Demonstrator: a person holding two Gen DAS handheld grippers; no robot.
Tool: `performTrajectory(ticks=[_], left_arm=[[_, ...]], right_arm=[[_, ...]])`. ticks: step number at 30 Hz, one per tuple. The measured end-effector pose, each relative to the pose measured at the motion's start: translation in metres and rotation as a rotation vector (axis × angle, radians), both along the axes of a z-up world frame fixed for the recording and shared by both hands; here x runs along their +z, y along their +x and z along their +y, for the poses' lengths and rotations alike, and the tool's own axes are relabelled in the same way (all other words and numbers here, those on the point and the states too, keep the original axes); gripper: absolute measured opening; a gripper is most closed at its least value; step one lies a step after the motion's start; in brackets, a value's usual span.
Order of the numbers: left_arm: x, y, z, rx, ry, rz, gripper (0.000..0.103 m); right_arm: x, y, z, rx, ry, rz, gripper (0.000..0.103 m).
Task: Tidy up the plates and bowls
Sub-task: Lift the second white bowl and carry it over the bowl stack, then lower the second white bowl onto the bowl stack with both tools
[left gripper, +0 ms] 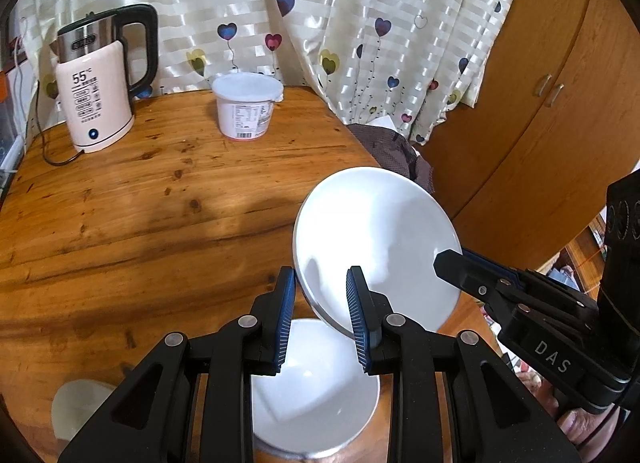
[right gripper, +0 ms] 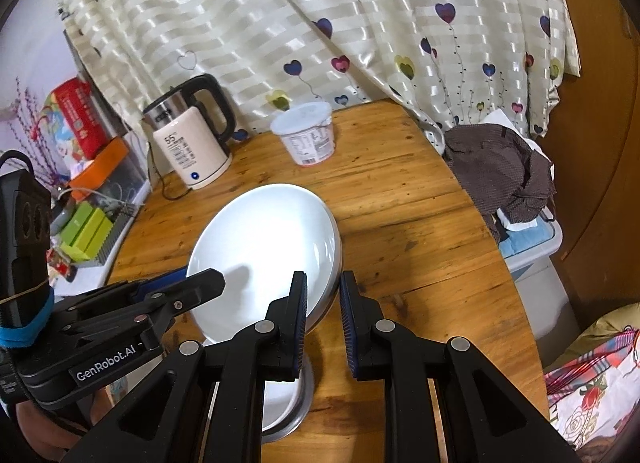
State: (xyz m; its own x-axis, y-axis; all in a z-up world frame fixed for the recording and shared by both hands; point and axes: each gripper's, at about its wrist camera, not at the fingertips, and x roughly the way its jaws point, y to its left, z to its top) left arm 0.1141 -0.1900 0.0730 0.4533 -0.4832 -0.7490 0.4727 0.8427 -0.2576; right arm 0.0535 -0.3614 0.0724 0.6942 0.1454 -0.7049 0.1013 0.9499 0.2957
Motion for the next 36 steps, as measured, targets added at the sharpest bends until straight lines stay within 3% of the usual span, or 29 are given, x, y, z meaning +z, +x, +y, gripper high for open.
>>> performTrajectory(ticks=[20,36], left_arm=[[-0.01,-0.037,0.04,0.04,0.015,0.016,0.027],[-0.033,-0.045,0.047,0.051,0.041,0.071,0.027]], right_arm=[[-0.008,-0.032,0.042,0.047,0.016,0.02,0.016],[-0.029,-0.033,0.048,0.063,0.042,0.074,0.016]])
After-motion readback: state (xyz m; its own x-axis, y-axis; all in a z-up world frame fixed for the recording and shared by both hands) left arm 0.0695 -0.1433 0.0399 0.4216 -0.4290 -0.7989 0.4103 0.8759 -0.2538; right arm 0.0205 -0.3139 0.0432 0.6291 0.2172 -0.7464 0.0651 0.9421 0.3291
